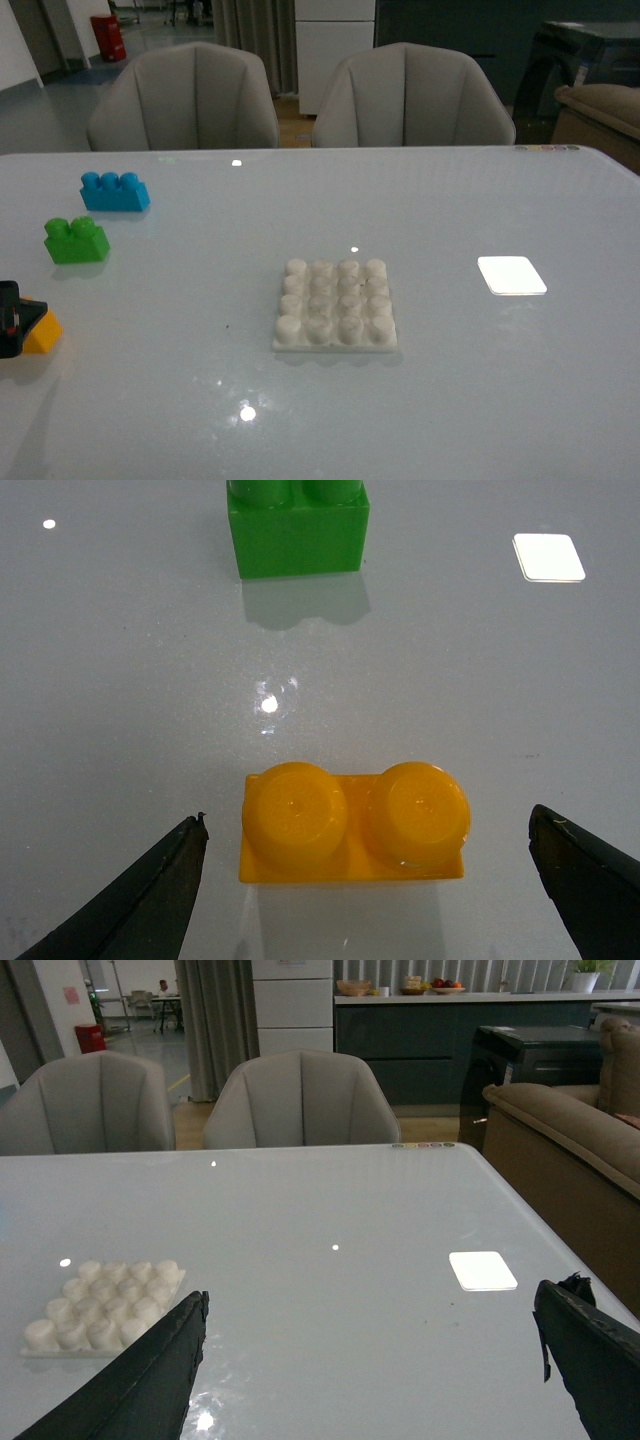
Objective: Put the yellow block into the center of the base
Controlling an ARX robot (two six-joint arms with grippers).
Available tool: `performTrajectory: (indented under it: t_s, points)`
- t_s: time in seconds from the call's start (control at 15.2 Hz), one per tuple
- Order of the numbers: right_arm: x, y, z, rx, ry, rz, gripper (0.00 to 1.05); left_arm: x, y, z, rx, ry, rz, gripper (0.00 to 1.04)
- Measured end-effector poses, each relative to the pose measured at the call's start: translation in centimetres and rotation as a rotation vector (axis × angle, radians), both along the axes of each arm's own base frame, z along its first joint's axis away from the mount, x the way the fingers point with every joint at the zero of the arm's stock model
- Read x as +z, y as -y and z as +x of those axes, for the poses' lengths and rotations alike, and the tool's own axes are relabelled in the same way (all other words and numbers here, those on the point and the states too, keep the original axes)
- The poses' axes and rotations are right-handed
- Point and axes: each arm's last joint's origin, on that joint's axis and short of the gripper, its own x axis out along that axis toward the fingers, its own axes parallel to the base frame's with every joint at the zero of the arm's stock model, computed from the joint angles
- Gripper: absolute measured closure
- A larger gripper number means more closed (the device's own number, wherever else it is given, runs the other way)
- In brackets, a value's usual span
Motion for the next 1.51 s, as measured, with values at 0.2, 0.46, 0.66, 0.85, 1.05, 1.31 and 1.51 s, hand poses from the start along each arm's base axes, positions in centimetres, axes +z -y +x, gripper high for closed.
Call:
performTrajectory:
  t_s: [0.2,0.46,0.66,0.85,1.05,1.31,1.51]
  points:
    - [0.0,0.0,0.0,0.0,0.0,0.0,0.06,-0.7,-0.7,0.5,0.014,0.001,0.0,0.07]
    - [0.0,0.0,0.0,0.0,0.0,0.0,0.06,-0.6,-1.1,0.6,0.026,0.025,0.005,0.18]
    - [0.0,0.0,0.0,0.0,0.0,0.0,0.06,-0.4,-0.7,0.7,0.006,0.047,-0.008,0.45]
    - [0.0,0.0,0.0,0.0,0.0,0.0,0.06,-0.4,-0.5,0.7,0.005,0.05,-0.018,0.47]
    - [0.0,0.0,0.0,0.0,0.0,0.0,0.06,-0.5,-0.4,0.7,0.004,0.049,-0.02,0.47]
    - [0.0,0.0,0.0,0.0,0.0,0.0,0.06,-0.2,-0.3,0.6,0.007,0.038,-0.022,0.48]
    - [0.0,0.0,0.0,0.0,0.0,0.0,0.06,0.7,0.1,0.5,0.011,0.042,-0.018,0.48]
